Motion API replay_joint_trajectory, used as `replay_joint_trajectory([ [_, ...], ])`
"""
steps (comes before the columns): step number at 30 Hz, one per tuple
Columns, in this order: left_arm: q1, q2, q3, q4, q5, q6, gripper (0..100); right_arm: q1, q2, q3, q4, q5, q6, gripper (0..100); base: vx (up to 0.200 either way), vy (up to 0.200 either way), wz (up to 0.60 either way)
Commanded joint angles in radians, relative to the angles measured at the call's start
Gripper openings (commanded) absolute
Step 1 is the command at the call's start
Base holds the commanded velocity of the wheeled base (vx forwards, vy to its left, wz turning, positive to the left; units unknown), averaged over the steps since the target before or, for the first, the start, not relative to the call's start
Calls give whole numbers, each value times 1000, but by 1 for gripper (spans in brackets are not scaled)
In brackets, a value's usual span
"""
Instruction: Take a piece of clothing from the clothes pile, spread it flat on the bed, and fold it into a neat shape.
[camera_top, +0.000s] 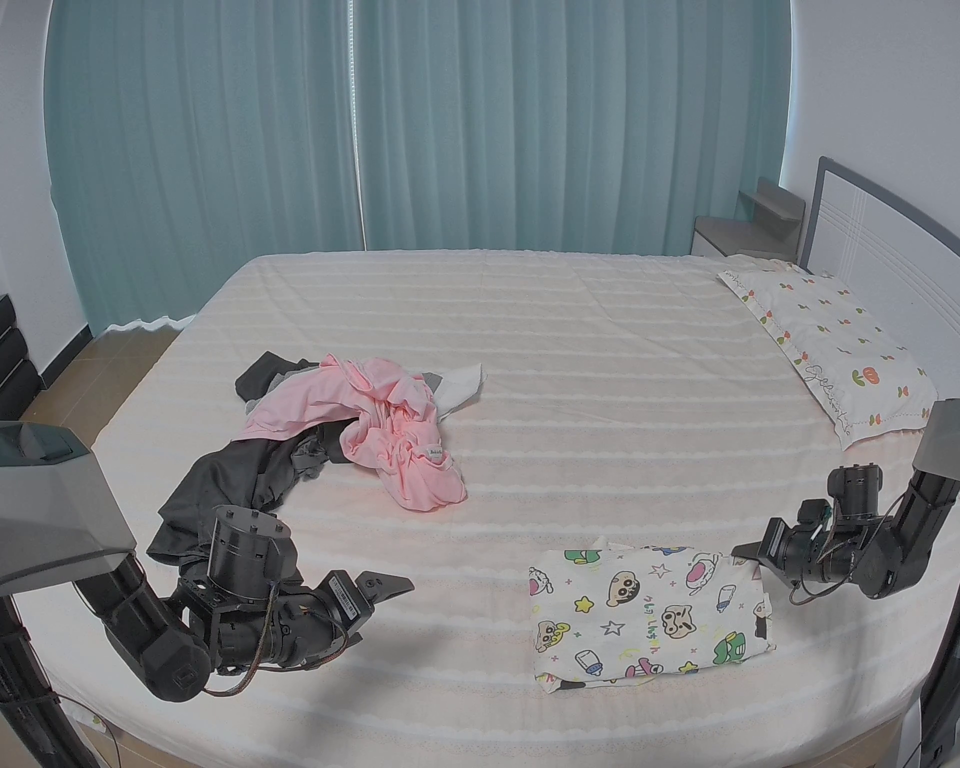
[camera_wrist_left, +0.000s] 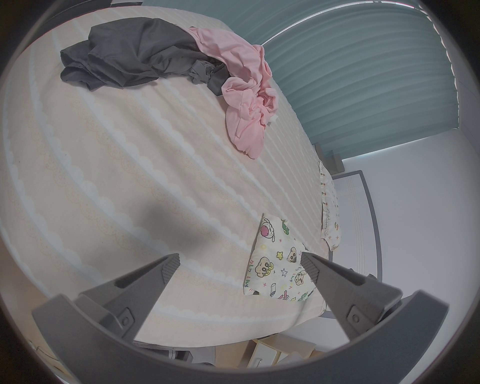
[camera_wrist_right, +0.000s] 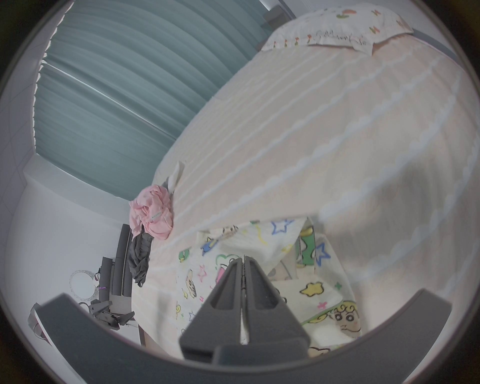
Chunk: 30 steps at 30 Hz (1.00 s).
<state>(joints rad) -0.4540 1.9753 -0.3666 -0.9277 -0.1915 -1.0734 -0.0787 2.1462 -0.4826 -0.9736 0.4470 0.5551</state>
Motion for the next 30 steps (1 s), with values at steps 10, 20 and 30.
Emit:
replay_joint_trajectory([
  [10, 2, 2, -2, 0, 3, 0, 100, -42, -11, -2, -7, -5, -18, 0, 0, 0, 0],
  [20, 2, 2, -2, 0, 0, 0, 100, -46, 87, -7, -8, -5, -106, 0, 0, 0, 0],
  [30, -2, 31, 2, -39, 38, 3, 100, -44, 100, -16, -7, -8, -115, 0, 0, 0, 0],
])
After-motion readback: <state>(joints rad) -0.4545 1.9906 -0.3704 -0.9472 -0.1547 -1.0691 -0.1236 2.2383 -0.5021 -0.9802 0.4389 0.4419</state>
